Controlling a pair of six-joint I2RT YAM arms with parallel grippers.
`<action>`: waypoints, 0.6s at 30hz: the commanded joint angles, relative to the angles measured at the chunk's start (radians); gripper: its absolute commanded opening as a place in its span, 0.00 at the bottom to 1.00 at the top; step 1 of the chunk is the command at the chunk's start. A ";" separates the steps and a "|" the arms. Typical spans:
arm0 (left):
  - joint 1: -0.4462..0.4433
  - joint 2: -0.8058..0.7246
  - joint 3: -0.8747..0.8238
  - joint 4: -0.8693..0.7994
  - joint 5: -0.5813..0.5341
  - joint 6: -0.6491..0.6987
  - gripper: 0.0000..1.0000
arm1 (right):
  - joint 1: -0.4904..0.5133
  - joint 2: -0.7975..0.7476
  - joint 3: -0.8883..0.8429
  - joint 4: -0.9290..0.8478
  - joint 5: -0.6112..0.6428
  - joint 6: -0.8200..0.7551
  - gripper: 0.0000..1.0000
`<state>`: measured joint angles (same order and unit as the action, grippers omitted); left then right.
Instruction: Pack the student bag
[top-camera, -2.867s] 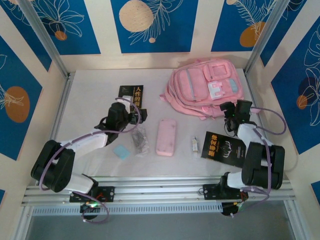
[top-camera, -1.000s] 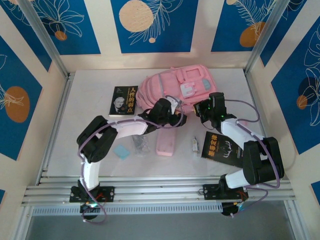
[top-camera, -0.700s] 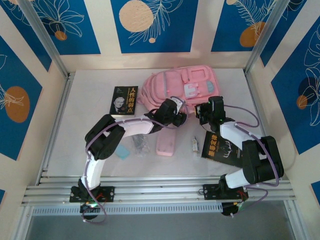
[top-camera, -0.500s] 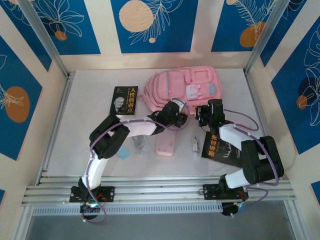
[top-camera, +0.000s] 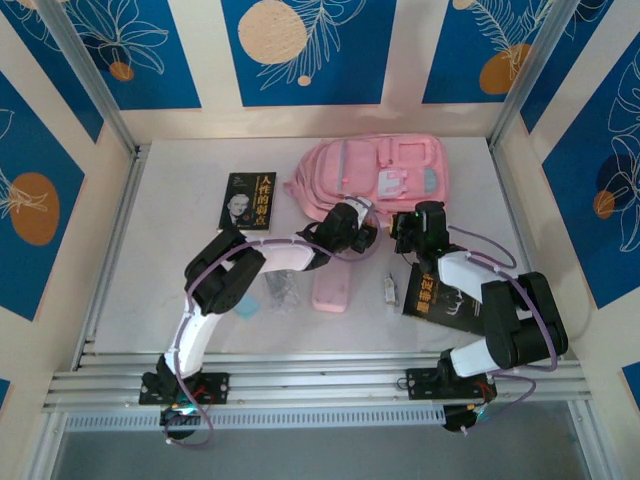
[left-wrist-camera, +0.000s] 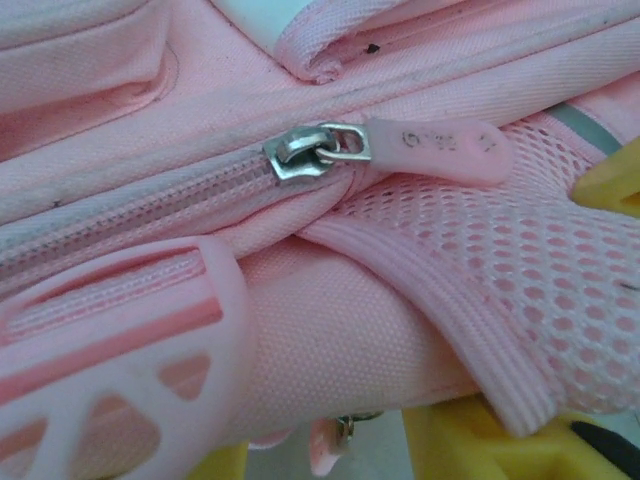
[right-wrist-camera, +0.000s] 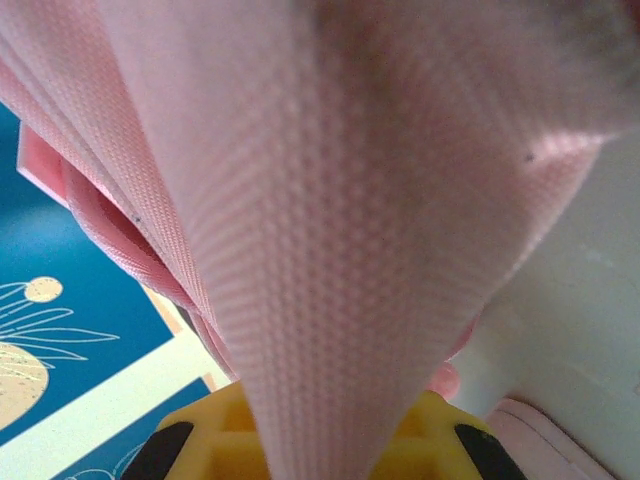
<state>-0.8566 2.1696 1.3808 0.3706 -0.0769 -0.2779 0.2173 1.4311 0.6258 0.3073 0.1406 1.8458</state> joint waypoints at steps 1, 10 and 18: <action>0.010 0.043 0.018 0.158 0.079 -0.002 0.38 | 0.028 -0.057 -0.006 0.042 -0.161 0.046 0.00; 0.044 0.017 0.003 0.180 0.118 -0.013 0.00 | 0.004 -0.094 -0.012 -0.002 -0.140 0.017 0.00; 0.074 -0.029 -0.018 0.121 0.326 -0.030 0.00 | -0.054 -0.112 0.014 -0.087 -0.113 -0.093 0.00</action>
<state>-0.8005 2.1910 1.3594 0.4870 0.1284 -0.2913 0.1692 1.3666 0.6197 0.2348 0.1280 1.8130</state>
